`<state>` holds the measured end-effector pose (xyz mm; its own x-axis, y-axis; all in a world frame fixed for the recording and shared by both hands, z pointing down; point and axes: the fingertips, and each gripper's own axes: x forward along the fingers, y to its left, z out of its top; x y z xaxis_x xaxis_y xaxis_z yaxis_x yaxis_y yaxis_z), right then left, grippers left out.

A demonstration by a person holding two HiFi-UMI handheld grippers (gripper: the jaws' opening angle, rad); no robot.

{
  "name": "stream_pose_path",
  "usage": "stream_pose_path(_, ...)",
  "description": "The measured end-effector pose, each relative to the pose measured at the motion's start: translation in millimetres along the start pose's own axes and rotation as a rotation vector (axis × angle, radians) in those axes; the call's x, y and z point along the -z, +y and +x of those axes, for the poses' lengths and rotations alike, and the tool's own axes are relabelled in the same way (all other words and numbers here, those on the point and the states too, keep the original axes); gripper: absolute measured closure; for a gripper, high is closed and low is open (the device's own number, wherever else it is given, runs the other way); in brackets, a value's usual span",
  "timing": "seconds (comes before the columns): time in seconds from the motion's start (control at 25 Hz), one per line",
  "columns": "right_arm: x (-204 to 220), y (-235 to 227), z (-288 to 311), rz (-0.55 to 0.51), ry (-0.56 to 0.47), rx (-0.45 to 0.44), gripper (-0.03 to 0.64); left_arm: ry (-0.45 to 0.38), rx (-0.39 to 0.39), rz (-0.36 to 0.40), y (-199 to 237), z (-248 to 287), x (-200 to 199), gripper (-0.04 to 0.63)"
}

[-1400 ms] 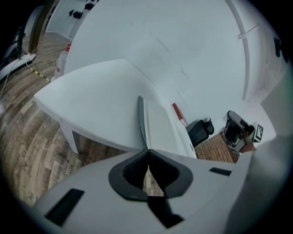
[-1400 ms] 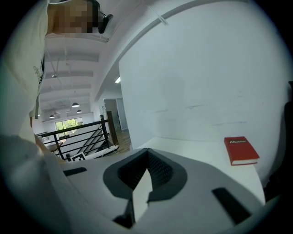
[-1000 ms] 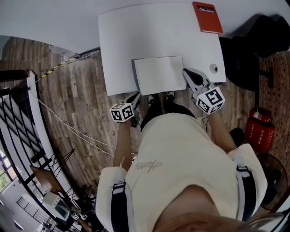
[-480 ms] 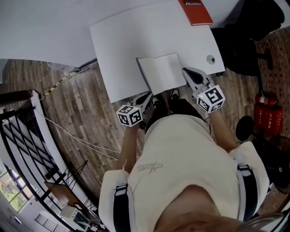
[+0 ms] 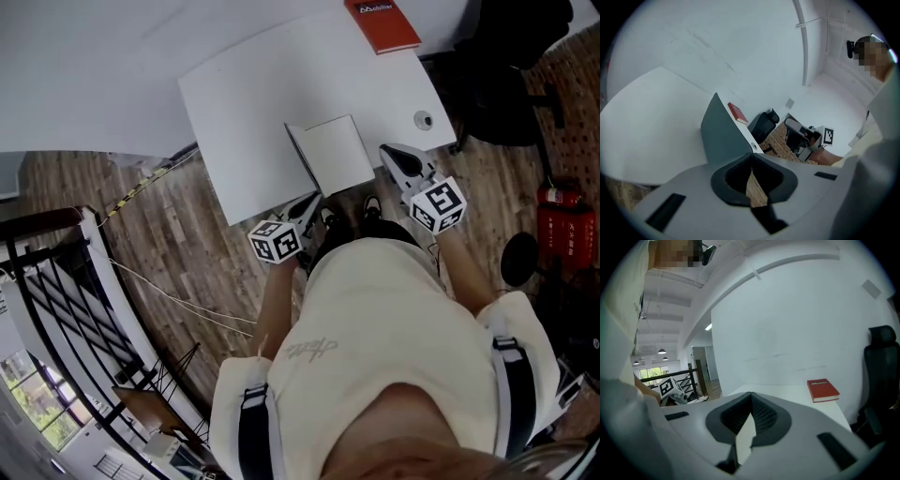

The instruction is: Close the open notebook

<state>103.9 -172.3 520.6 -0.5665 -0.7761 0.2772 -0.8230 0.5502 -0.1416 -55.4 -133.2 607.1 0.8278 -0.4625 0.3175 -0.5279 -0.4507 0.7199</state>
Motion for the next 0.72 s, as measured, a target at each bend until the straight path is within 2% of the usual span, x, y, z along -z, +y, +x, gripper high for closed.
stream_pose_path(0.16,1,-13,-11,0.030,-0.003,0.002,0.609,0.020,-0.020,0.055,-15,16,3,0.569)
stream_pose_path(0.72,8,-33,-20,0.050,-0.010,-0.024,0.609,0.073,-0.037,0.098,-31,48,11,0.569)
